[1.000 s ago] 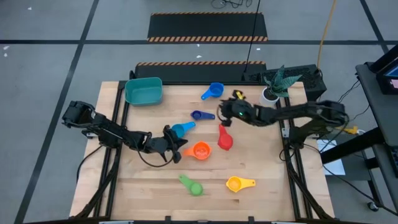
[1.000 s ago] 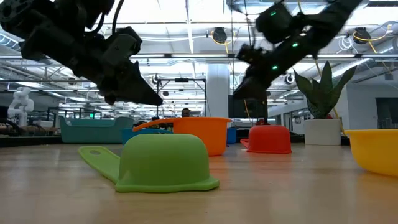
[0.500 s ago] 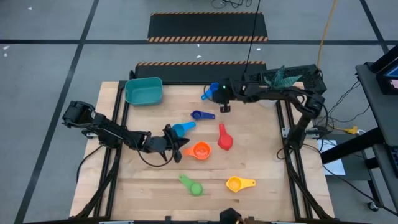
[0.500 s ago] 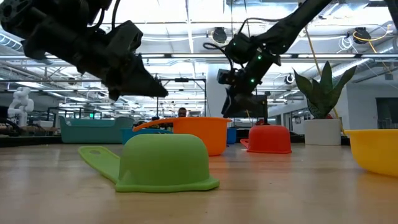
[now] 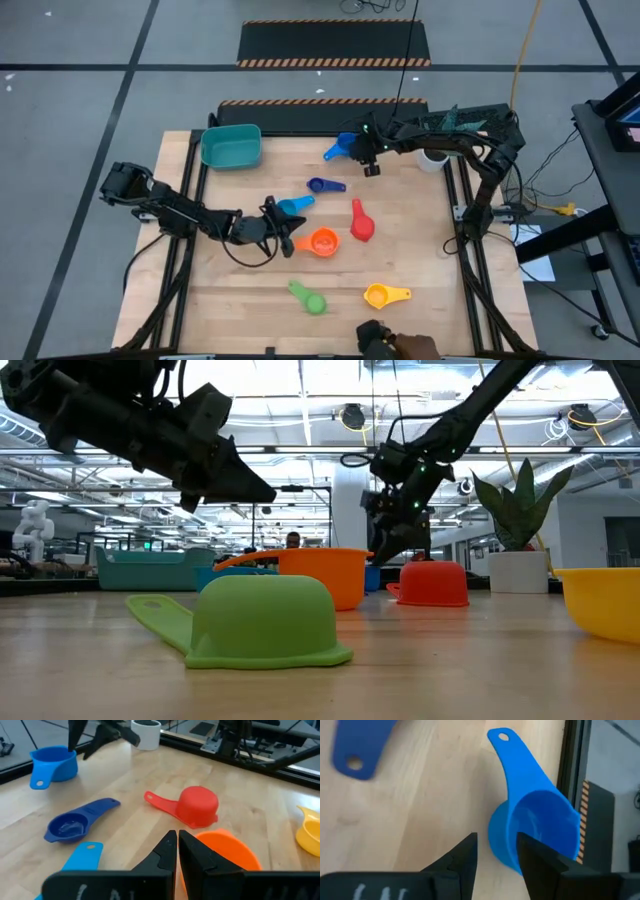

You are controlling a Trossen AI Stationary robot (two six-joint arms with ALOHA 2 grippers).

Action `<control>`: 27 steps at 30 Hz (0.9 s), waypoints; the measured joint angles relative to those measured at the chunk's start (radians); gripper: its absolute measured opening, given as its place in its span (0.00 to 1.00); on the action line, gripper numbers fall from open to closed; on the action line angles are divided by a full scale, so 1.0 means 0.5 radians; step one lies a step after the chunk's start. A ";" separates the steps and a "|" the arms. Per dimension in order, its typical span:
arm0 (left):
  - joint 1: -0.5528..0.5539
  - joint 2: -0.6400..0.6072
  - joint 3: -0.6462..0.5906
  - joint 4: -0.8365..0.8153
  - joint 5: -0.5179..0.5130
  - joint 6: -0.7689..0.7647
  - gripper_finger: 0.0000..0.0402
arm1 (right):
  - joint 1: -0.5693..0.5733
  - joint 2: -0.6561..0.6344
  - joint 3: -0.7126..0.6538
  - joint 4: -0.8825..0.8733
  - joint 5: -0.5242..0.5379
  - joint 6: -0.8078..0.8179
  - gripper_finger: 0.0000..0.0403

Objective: Nest measuring cups in basket
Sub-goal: Stack the blue measuring cup on top of the orange measuring cup

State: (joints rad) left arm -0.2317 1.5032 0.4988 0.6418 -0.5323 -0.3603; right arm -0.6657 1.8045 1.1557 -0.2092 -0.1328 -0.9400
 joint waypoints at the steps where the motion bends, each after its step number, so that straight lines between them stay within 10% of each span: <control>1: 0.006 0.000 0.000 0.007 0.000 0.000 0.05 | -0.004 0.025 0.000 0.018 0.000 -0.008 0.34; 13: 0.016 0.000 0.000 0.012 0.001 0.035 0.05 | -0.005 0.160 -0.002 0.131 0.219 -0.053 0.35; 27: 0.016 0.000 0.001 0.023 0.001 0.069 0.05 | 0.058 0.119 -0.002 0.066 0.318 0.056 0.03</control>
State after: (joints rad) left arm -0.2237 1.5032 0.4991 0.6534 -0.5320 -0.3260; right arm -0.6366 1.8641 1.1545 -0.1764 0.0263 -0.9122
